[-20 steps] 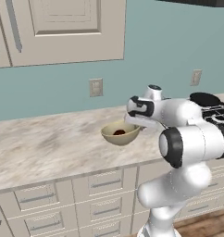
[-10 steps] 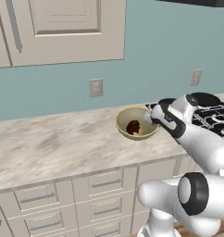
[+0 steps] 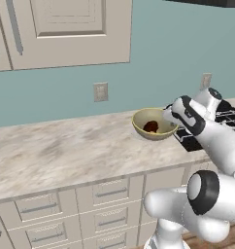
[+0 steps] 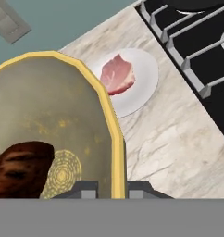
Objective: Place one of the steaks on the plate and the other in the bowl. Then place the bowl in the fridge.
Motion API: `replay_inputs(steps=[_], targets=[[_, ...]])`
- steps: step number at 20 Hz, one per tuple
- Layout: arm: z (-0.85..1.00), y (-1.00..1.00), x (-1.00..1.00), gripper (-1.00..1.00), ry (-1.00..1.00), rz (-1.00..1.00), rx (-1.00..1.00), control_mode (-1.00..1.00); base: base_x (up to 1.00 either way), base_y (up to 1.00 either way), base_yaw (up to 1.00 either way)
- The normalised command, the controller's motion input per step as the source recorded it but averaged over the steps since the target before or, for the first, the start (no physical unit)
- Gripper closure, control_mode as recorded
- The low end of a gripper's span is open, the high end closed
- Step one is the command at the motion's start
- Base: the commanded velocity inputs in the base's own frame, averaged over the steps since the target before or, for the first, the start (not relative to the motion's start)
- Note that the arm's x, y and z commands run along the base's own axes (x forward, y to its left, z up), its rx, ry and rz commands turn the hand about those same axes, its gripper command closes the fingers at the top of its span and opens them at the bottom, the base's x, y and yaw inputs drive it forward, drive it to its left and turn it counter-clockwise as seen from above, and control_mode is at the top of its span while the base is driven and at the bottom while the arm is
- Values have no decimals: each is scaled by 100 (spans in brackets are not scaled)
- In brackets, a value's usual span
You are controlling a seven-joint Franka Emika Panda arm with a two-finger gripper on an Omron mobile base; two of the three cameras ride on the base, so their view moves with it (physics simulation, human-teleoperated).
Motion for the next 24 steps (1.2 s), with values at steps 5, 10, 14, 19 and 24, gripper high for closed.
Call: replay_inputs(steps=[5,10,14,19,24], targets=[[0,0,0,100,0,0,0,-100,0,0,0],[0,0,0,100,0,0,0,100,0,-13,-35],[0,0,0,100,0,0,0,100,-2,-16,-73],[0,0,0,100,0,0,0,100,0,-3,-81],[0,0,0,100,0,0,0,100,3,-9,-91]])
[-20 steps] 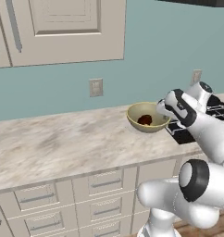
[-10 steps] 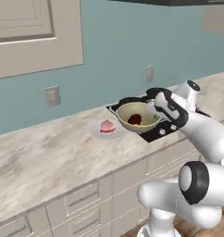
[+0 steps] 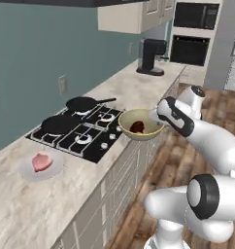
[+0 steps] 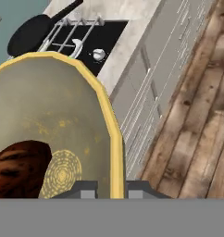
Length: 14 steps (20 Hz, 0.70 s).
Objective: Place one of the steaks on the plate and the other in the bowl. Then place the bowl in the fridge.
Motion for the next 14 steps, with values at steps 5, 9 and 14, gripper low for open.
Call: replay_inputs(steps=[5,9,14], targets=[[0,0,0,100,0,0,0,100,4,-13,-91],[0,0,0,100,0,0,0,100,24,-18,-84],[0,0,0,100,0,0,0,100,75,-7,-68]])
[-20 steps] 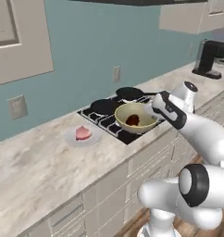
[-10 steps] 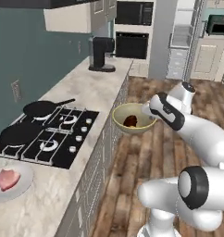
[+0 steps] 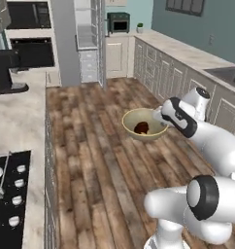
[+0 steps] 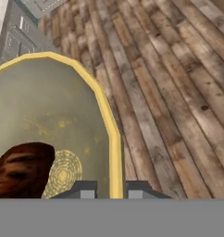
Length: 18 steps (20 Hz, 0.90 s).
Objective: Place one of the steaks on the plate and the other in the bowl. Then place the bowl in the fridge.
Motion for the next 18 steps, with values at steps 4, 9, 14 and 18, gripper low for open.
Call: replay_inputs(steps=[4,9,14,18], targets=[[0,0,0,100,0,0,0,100,100,-2,-52],[0,0,0,100,0,0,0,100,100,17,-38],[0,0,0,100,0,0,0,100,100,36,-25],[0,0,0,100,0,0,0,100,100,20,4]])
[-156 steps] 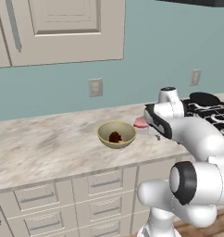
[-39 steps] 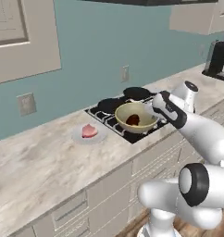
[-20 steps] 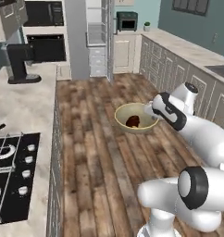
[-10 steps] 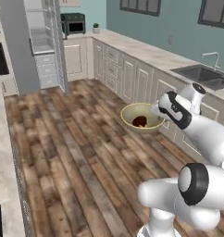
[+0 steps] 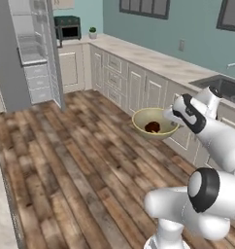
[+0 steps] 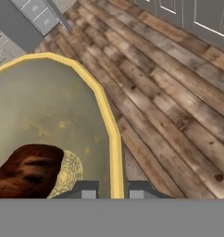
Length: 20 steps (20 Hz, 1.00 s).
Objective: Place one of the steaks on the plate and the other in the bowl. Then place the bowl in the fridge.
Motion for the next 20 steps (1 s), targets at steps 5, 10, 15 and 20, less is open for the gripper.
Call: replay_inputs(steps=[5,10,15,20], targets=[[0,0,0,100,0,0,0,100,100,26,18],[0,0,0,100,0,0,0,100,100,5,15],[0,0,0,100,0,0,0,100,100,12,22],[0,0,0,100,0,0,0,100,100,1,18]])
